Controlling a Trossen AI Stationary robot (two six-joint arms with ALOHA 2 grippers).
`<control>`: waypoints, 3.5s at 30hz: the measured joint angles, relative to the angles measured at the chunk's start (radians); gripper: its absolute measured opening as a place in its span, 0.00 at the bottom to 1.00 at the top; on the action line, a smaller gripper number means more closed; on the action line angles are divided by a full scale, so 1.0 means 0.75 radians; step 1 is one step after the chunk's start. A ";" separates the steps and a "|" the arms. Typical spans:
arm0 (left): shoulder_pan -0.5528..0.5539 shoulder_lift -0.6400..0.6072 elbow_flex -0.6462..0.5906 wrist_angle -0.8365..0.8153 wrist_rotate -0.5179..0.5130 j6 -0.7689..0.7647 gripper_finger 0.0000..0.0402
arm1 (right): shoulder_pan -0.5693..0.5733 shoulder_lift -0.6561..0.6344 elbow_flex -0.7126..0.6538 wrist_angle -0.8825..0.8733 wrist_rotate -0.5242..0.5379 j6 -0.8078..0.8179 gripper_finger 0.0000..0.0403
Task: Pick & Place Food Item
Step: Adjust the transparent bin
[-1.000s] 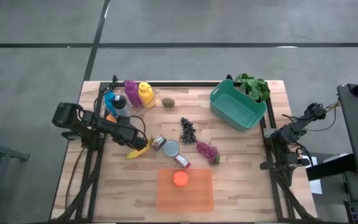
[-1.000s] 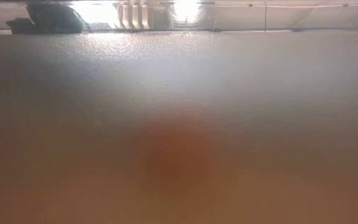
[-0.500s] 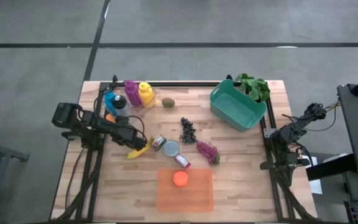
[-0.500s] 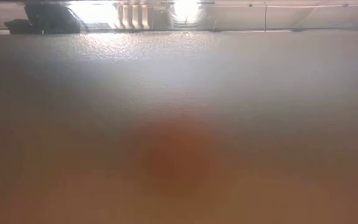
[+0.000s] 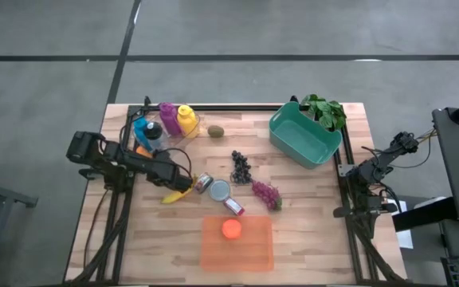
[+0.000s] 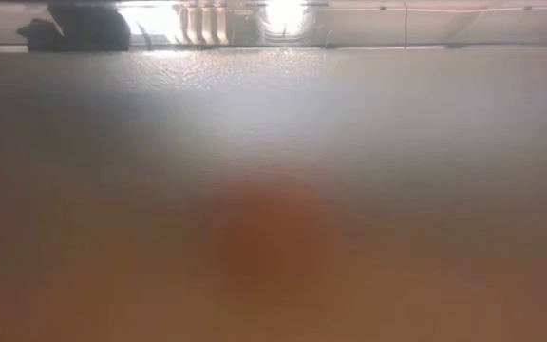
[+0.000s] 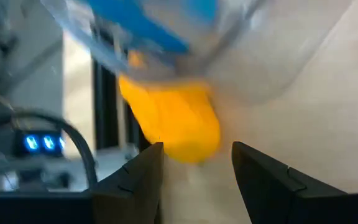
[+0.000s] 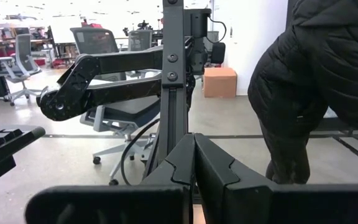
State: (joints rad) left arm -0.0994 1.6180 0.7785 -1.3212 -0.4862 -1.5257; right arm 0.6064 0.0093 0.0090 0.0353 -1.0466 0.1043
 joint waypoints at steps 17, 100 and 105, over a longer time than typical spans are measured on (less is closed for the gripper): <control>0.007 0.001 -0.101 -0.041 -0.031 -0.020 0.48 | 0.000 0.000 0.000 0.000 0.000 0.000 0.02; -0.129 -0.102 0.790 -0.138 0.092 0.084 0.48 | 0.000 0.001 0.000 0.001 0.000 0.000 0.02; -0.364 -0.144 0.875 -0.111 -0.142 -0.031 0.48 | 0.000 0.000 0.000 0.000 0.000 0.000 0.02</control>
State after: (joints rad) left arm -0.3722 1.5099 1.4351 -1.4048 -0.5924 -1.5493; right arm 0.6066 0.0093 0.0090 0.0356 -1.0466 0.1044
